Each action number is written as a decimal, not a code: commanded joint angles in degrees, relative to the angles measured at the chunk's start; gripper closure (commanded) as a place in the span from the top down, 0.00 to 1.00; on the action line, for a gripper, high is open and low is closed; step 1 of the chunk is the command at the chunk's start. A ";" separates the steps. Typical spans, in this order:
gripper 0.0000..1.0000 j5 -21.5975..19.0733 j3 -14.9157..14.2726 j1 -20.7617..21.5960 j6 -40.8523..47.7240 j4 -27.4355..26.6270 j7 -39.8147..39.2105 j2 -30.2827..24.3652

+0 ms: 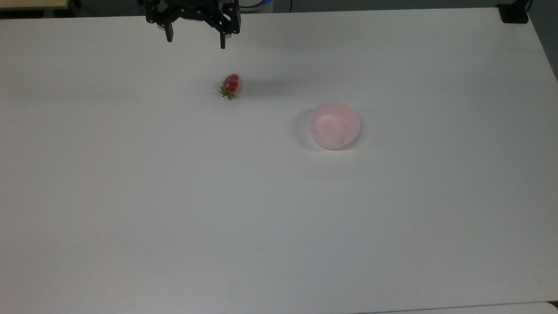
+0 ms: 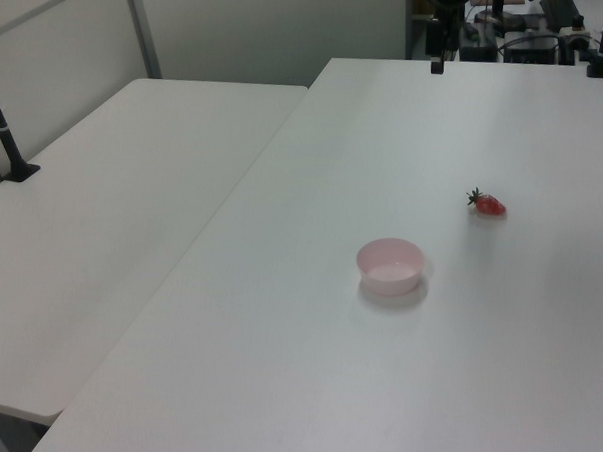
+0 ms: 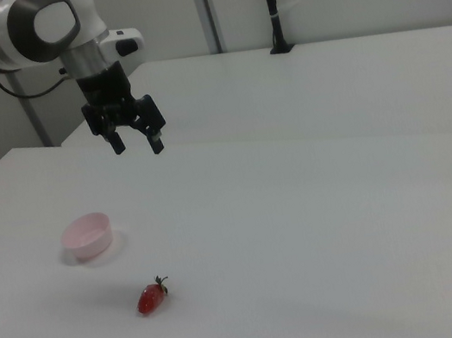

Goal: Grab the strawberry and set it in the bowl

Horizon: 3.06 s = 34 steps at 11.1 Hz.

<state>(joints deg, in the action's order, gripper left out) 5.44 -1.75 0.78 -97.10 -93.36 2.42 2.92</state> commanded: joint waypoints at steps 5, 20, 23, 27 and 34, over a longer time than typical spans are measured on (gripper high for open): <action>1.00 -0.25 -0.01 -0.25 2.36 0.81 -1.46 -0.45; 1.00 -0.87 -0.89 0.36 2.44 1.60 -3.92 0.16; 1.00 -0.34 -0.45 2.89 1.83 1.17 -2.96 2.96; 1.00 -0.86 -0.45 3.35 1.74 -4.00 -2.07 3.06; 1.00 -0.69 -0.36 5.72 -14.67 -25.09 -2.69 2.97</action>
<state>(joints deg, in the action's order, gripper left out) 5.40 -1.60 4.74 -105.89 -111.11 0.07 7.70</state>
